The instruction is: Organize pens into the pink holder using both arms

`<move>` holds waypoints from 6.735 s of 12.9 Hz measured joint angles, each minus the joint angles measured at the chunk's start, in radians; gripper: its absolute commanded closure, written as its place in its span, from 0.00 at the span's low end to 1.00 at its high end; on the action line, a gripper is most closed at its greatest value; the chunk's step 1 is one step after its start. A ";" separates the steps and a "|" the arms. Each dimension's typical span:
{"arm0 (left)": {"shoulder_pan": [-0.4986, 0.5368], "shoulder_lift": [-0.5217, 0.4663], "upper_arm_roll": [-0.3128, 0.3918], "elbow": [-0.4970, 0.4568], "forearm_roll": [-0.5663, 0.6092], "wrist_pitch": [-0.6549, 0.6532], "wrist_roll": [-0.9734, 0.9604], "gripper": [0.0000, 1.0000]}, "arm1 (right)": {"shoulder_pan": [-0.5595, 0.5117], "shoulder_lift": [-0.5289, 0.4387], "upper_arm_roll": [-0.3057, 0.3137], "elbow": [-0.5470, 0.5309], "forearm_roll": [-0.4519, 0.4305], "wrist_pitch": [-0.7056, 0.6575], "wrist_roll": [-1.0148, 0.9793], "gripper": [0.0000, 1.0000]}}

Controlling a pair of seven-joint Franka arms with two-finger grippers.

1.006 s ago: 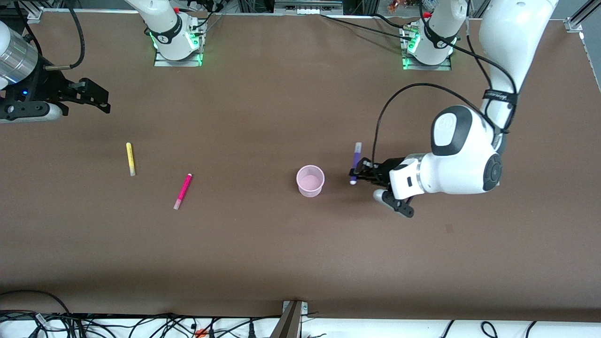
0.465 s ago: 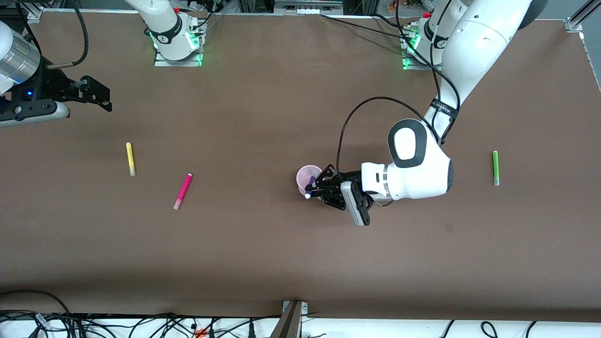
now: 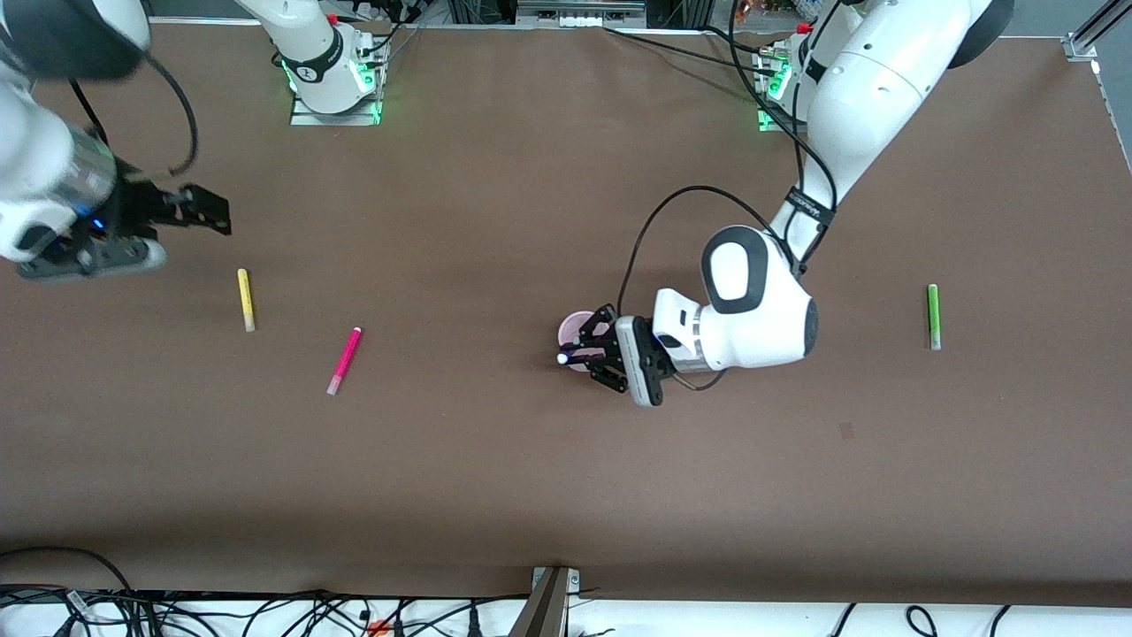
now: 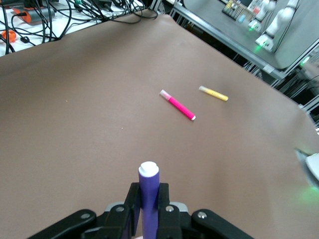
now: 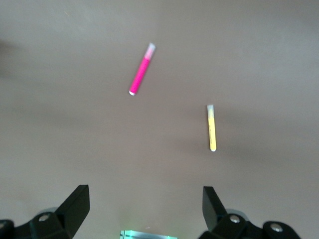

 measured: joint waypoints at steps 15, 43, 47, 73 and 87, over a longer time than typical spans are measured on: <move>0.060 -0.185 0.016 -0.030 0.336 -0.380 -0.528 0.00 | 0.077 0.432 0.005 -0.185 0.097 0.560 0.483 0.23; 0.348 -0.795 0.105 -0.213 1.040 -0.754 -1.474 0.00 | 0.168 0.422 0.048 0.105 0.833 0.124 0.966 1.00; 0.354 -0.795 0.106 -0.213 1.015 -0.774 -1.474 0.00 | 0.297 0.439 0.071 0.108 1.137 0.376 1.155 1.00; 0.355 -0.795 0.106 -0.214 0.972 -0.798 -1.481 0.00 | 0.486 0.646 0.028 0.245 1.279 0.704 0.978 0.00; 0.354 -0.795 0.100 -0.213 0.972 -0.800 -1.481 0.00 | 0.473 -0.002 -0.321 0.095 0.308 0.068 0.387 0.00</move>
